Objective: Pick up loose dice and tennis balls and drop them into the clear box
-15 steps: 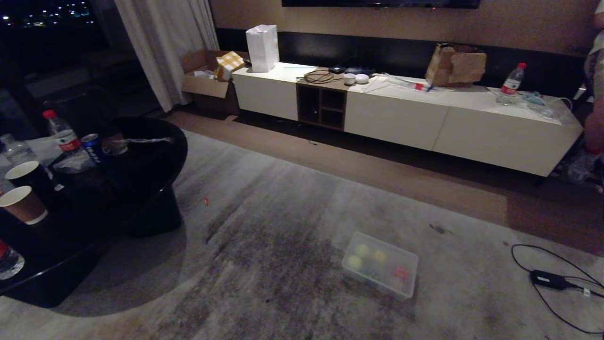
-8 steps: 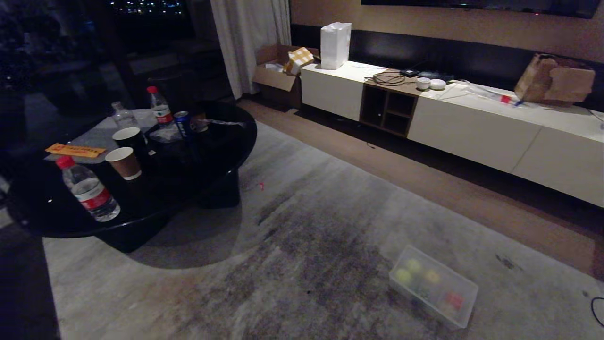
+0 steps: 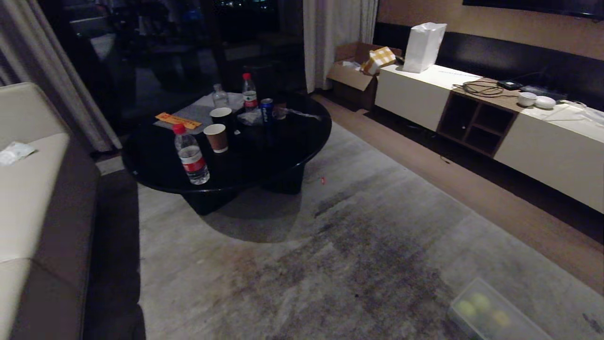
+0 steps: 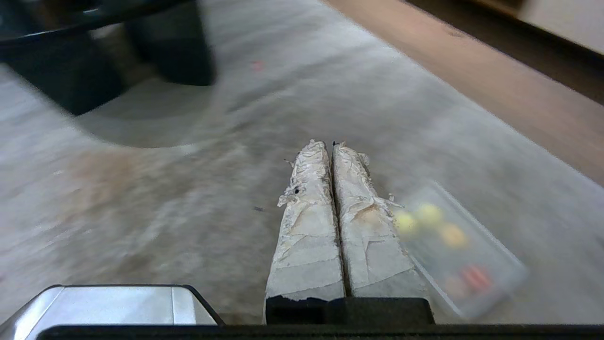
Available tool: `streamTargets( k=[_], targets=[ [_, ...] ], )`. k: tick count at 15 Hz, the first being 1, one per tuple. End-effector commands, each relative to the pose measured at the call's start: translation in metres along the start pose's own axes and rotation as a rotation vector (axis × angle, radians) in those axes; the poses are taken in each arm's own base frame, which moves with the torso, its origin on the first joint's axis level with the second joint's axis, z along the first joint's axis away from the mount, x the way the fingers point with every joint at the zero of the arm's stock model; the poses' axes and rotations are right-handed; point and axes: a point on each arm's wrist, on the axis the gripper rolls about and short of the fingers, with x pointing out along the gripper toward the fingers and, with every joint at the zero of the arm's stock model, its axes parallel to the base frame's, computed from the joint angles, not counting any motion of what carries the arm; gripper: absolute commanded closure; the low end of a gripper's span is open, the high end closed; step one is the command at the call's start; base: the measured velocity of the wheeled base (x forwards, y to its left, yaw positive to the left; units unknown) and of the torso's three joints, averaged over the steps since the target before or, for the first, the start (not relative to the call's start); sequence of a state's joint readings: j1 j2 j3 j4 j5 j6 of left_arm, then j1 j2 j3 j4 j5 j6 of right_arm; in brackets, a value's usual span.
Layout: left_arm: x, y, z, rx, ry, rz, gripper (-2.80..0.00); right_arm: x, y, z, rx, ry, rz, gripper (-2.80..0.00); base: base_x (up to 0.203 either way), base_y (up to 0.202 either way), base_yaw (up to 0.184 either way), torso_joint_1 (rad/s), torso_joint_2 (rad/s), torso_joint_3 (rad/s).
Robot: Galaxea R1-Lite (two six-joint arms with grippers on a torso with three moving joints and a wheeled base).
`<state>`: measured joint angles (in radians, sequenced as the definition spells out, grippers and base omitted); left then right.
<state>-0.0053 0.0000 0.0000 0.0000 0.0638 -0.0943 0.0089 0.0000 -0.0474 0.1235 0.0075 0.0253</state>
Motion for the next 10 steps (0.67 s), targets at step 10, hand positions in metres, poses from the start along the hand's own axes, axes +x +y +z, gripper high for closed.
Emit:
streamTargets(
  k=[10],
  targets=[
    [0.0002,0.0,-0.0004,0.001,0.003,0.002,0.0,0.0001,0.0,0.0,0.001,0.002,-0.001,0.0,-0.001,-0.008,0.163,0.004,0.0,0.003]
  ],
)
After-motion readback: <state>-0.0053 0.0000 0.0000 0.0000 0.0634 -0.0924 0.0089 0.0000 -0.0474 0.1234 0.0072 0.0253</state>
